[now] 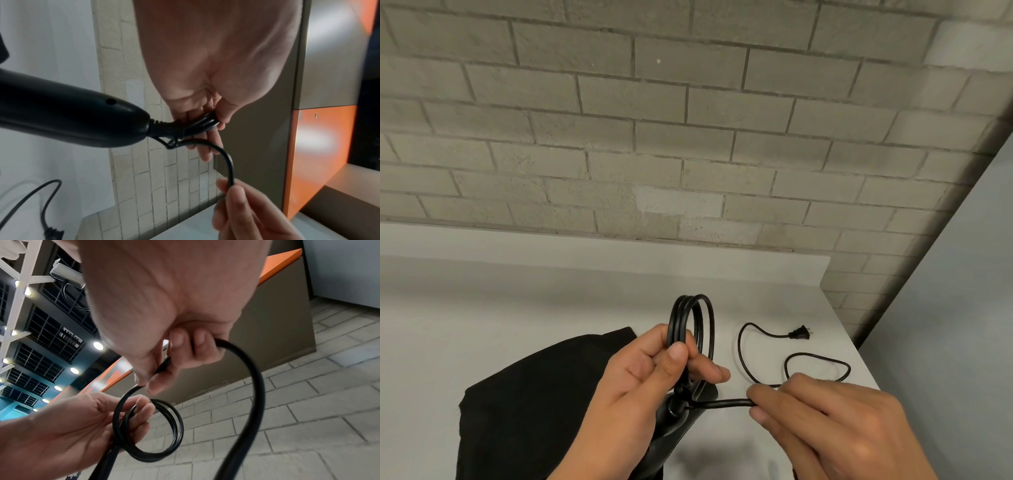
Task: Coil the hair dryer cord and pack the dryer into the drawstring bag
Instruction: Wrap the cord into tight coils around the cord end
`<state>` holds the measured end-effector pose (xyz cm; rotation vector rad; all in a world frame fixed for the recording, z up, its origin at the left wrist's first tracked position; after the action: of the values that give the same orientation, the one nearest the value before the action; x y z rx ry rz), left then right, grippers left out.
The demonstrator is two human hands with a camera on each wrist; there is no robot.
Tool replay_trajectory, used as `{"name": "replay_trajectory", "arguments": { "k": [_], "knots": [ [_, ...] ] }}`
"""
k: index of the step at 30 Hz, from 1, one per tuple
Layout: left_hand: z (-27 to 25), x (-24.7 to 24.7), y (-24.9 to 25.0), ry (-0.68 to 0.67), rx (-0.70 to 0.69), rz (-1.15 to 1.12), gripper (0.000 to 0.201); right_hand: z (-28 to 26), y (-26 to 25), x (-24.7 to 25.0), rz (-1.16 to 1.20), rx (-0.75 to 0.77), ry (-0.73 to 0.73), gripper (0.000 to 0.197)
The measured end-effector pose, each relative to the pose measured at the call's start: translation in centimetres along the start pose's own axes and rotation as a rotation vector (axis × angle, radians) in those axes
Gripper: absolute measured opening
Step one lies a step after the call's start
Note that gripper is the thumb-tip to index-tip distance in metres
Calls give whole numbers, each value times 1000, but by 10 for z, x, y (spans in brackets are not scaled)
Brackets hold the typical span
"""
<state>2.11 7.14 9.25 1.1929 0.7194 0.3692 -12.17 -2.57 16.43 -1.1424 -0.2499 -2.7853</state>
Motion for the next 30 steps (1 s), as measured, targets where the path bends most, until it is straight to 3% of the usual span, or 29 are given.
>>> {"name": "replay_trajectory", "arguments": {
  "k": [9,19,22,24,27,30],
  "knots": [
    [-8,-21,1,-215,39,99,27,9,12,0,169,-41,38,8],
    [-10,-30,-3,-378,131,-17,36,13,22,-16,245,-126,77,19],
    [-8,-26,-5,-354,153,-19,37,9,27,-29,338,-190,43,18],
    [-8,-26,-6,-363,176,-14,35,7,30,-35,369,-222,4,30],
    [-11,-31,-7,-426,202,1,30,8,30,-42,319,-179,-81,42],
    [-12,-31,-8,-444,217,17,30,11,28,-50,231,-93,-157,32]
  ]
}}
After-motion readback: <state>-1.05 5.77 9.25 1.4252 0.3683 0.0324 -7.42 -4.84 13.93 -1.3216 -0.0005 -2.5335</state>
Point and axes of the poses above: each hand's wrist, its own z-axis towards the middle knuckle, its own x-axis out of the back of the hand, y = z × x, the point moved 8 cm from there along z, towards the middle knuckle, and after that the axes turned 5 degrees about x, right-handed, at the moved point
